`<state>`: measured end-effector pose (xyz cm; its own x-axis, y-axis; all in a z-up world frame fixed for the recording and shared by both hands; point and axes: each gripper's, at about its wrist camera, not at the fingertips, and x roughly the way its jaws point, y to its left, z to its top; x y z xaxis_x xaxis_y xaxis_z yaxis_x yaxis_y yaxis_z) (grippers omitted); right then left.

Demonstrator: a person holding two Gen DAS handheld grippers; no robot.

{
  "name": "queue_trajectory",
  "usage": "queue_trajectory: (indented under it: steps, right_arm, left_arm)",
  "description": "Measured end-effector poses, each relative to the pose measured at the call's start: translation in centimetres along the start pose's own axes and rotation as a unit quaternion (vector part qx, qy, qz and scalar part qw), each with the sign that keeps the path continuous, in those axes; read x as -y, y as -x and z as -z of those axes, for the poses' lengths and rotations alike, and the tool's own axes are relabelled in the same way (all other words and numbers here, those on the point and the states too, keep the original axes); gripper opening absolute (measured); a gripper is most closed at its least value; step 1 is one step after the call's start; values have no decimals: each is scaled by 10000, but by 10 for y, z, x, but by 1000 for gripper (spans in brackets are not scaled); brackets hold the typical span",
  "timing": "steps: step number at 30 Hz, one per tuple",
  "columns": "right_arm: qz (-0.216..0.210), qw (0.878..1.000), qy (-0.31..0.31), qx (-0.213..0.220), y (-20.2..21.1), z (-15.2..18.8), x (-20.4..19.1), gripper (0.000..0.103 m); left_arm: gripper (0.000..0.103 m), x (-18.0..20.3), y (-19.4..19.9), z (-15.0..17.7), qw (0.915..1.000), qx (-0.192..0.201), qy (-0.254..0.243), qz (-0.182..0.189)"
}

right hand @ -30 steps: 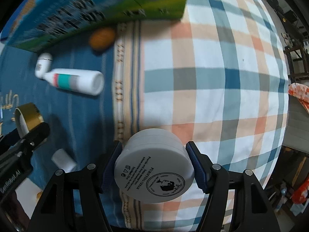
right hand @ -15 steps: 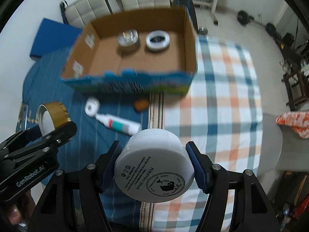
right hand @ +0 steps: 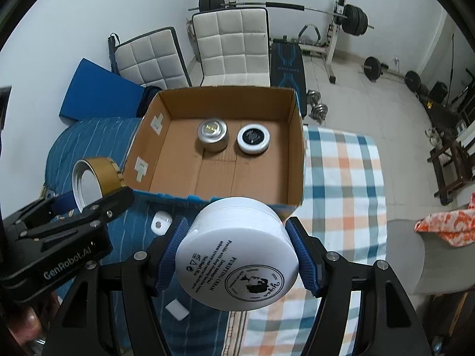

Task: Organize rigid objects
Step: 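Carry the tin lid and white cream jar into the box with both tools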

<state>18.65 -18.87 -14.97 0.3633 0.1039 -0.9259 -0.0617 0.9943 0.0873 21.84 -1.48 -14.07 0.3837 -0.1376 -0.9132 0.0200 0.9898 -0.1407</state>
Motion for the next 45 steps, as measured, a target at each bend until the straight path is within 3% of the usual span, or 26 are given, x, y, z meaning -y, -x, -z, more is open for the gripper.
queue_trajectory:
  steps: [14,22,28,35,45]
  right_arm:
    - [279,9988,75,-401,-75,-39,-3,70]
    - [-39,9927,-216,-1184,-167,-56,6,70]
    - [-390,9837,-514,-1678,-221,-80,15,70]
    - [-184,9801,-425,-1932,-269,-97,4,70]
    - [140,9800,-353,-1952,-311,-106,-8,70]
  left_arm:
    - [62,-18,-57,-42,9998,-196,20,-91]
    - [62,-39,-135,-64,9965,-802,143,-157]
    - [62,-58,-202,-86,9886,-1466,304,-167]
    - [62,-69,-249,-106,9813,-1878,356,-208]
    - [62,-61,-288,-112,9734,-2259,211,-325]
